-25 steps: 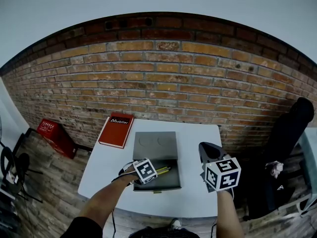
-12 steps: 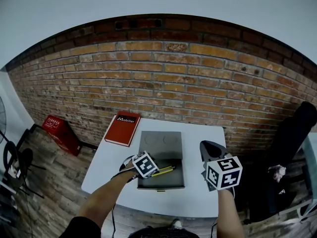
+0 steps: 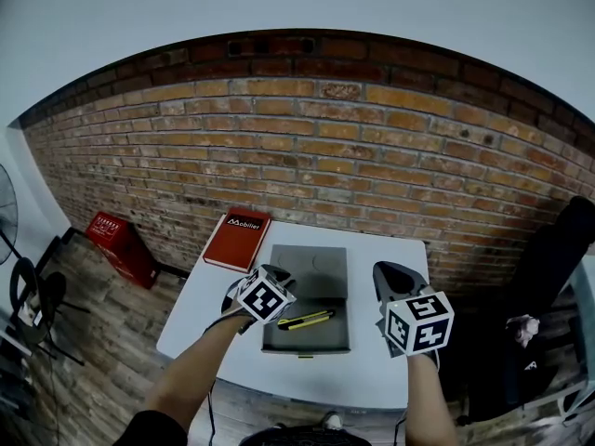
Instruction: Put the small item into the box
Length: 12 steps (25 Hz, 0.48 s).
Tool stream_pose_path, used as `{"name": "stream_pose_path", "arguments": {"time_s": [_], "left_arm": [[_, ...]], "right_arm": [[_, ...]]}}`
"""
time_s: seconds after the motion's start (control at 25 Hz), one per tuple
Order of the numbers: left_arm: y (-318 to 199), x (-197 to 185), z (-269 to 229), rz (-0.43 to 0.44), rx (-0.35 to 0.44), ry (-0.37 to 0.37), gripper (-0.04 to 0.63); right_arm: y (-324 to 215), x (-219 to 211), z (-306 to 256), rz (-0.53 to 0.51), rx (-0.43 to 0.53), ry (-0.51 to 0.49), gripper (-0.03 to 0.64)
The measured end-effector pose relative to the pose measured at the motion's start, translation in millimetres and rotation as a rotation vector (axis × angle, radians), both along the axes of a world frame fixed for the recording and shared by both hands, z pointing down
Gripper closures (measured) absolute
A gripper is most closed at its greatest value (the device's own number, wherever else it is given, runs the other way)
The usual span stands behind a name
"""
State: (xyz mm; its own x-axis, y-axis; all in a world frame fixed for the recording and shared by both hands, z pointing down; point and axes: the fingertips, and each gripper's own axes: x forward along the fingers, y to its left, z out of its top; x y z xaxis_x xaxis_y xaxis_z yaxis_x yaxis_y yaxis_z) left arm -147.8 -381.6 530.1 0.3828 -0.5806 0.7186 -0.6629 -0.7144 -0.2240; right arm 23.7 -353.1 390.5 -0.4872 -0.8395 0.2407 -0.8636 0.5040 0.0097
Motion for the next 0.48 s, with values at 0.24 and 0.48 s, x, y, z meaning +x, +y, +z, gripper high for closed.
{"name": "stream_pose_path", "arguments": {"time_s": [0.24, 0.48], "left_arm": [[-6.1, -12.9, -41.6, -0.078, 0.092, 0.092, 0.522], [-2.3, -28.1, -79.9, -0.185, 0.200, 0.217, 0.533]], "right_arm": [[2.2, -2.2, -4.8, -0.003, 0.014, -0.006, 0.597], [4.4, -7.0, -15.1, -0.019, 0.040, -0.018, 0.597]]}}
